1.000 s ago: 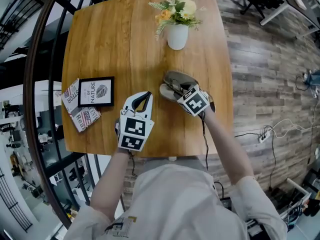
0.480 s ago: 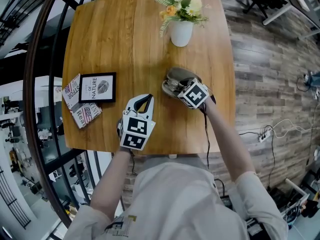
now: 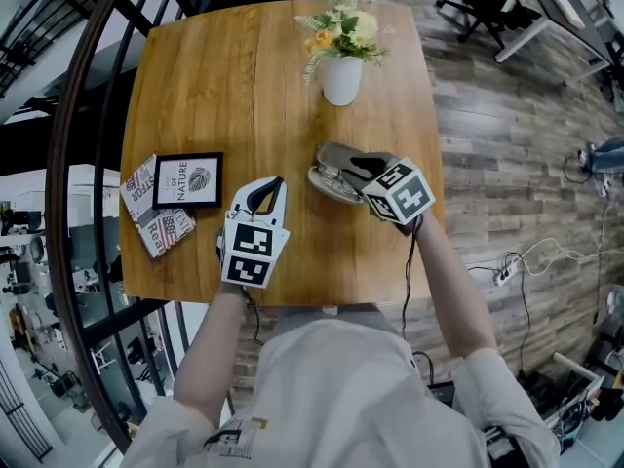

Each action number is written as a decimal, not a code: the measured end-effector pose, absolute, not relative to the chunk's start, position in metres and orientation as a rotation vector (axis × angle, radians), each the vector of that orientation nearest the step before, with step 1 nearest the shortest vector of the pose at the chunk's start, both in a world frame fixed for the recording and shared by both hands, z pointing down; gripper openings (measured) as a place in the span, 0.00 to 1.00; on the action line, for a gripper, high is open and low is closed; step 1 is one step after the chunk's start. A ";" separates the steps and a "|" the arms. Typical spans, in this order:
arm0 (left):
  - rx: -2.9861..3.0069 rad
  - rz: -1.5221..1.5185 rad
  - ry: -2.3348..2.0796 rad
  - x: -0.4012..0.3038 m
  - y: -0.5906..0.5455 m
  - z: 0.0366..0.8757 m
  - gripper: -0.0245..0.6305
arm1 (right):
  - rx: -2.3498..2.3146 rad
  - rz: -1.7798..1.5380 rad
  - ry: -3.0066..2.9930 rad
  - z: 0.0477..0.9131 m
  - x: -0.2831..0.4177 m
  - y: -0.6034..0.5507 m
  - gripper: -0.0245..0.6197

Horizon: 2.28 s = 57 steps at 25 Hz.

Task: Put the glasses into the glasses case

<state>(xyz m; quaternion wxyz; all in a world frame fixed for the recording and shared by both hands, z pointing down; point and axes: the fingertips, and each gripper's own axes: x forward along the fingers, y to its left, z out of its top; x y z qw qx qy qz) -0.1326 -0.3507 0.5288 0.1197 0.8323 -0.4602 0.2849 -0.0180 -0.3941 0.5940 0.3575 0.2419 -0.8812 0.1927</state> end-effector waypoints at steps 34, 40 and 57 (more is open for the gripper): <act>2.866 0.615 -1.636 -0.108 -0.253 0.253 0.07 | 1.263 0.014 -2.864 0.213 0.058 -0.247 0.08; 2.868 0.647 -1.630 -0.109 -0.236 0.258 0.07 | 1.209 0.055 -2.856 0.228 0.055 -0.231 0.08; 2.825 0.601 -1.586 -0.105 -0.224 0.271 0.07 | 1.211 0.064 -2.808 0.243 0.054 -0.232 0.08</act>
